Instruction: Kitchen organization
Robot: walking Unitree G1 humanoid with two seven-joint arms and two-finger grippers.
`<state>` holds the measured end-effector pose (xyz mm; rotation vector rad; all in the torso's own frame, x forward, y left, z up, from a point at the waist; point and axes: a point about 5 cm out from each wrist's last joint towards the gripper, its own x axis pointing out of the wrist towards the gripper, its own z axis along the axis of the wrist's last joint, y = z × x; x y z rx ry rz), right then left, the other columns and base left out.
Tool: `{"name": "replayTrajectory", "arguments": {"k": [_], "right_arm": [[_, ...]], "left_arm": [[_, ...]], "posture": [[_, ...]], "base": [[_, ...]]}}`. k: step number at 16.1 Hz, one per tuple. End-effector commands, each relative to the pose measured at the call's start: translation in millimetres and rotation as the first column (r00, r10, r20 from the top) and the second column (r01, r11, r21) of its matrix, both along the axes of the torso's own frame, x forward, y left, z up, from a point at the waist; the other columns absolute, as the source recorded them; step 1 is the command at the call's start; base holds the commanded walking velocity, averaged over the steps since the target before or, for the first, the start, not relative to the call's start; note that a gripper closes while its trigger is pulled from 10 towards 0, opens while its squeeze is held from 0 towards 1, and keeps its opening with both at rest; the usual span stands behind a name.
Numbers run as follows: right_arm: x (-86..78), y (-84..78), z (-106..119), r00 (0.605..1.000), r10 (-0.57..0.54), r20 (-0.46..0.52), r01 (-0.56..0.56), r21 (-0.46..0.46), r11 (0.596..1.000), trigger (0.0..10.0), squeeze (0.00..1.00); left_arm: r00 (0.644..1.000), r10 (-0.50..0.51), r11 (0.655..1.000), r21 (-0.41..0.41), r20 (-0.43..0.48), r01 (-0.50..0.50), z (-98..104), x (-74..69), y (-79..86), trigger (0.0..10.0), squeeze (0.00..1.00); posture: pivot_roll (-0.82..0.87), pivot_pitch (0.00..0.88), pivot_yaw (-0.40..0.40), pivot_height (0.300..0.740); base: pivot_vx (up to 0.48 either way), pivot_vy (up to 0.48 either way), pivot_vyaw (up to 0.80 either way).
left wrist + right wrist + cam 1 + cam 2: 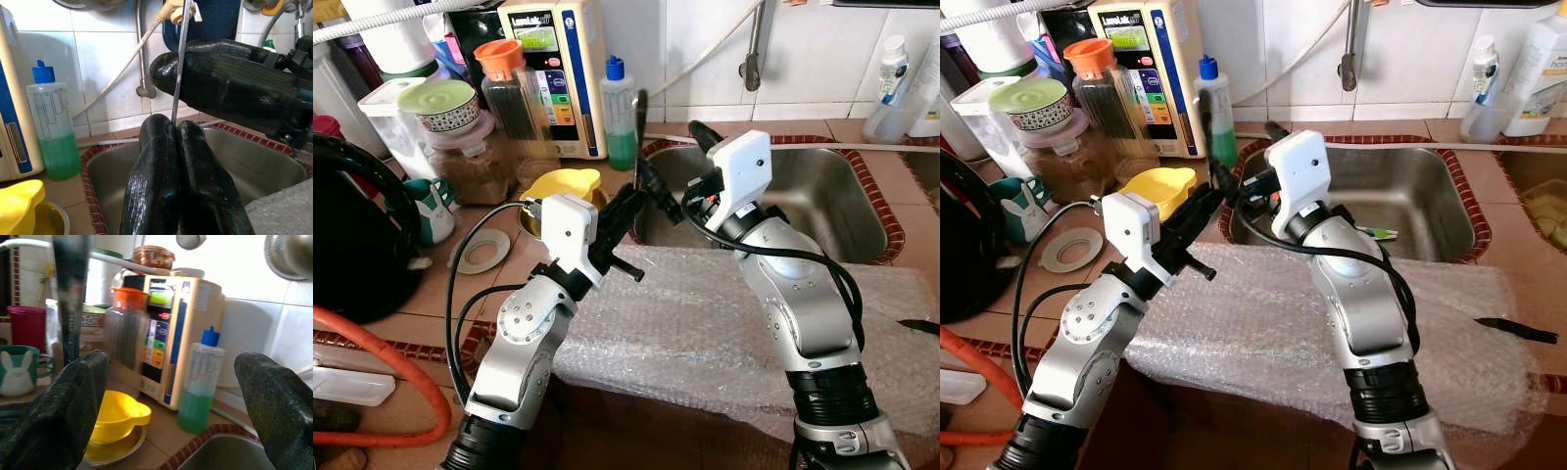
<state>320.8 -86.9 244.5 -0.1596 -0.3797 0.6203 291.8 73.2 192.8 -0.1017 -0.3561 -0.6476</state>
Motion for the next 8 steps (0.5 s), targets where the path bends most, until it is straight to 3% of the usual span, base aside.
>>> {"name": "replayTrajectory", "arguments": {"k": [1, 4, 6, 8], "right_arm": [[-7.0, 14.7, -4.7, 0.996, 0.083, -0.026, -0.083, -0.019, 0.996, 10.0, 0.00], [-13.8, 15.2, -12.9, 0.989, 0.128, -0.071, -0.129, -0.019, 0.991, 10.0, 0.00], [-17.8, 14.0, -18.0, 0.985, 0.144, -0.092, -0.147, -0.023, 0.989, 10.0, 0.00], [-20.9, 8.1, -20.8, 0.989, 0.120, -0.087, -0.124, -0.036, 0.992, 10.0, 0.00]], "left_arm": [[0.999, -0.026, 1.000, 0.015, 0.030, 0.026, 5.9, 0.7, -6.3, 0.0, 0.00], [1.000, -0.008, 1.000, 0.020, 0.019, 0.007, 3.4, 4.1, -4.2, 0.0, 0.00], [1.000, 0.005, 1.000, 0.018, 0.012, -0.006, 3.4, 7.3, -3.3, 0.6, 0.00], [0.999, 0.033, 0.999, -0.002, -0.001, -0.033, 4.1, 11.6, 0.6, 0.0, 0.00]], "posture": [[-0.29, 0.056, 0.151, 0.740], [-0.30, 0.059, 0.152, 0.740], [-0.30, 0.058, 0.153, 0.740], [-0.30, 0.060, 0.153, 0.740]], "base": [[0.000, 0.000, 0.00], [0.000, 0.000, 0.00], [0.000, 0.000, 0.00], [0.000, 0.000, 0.00]]}}
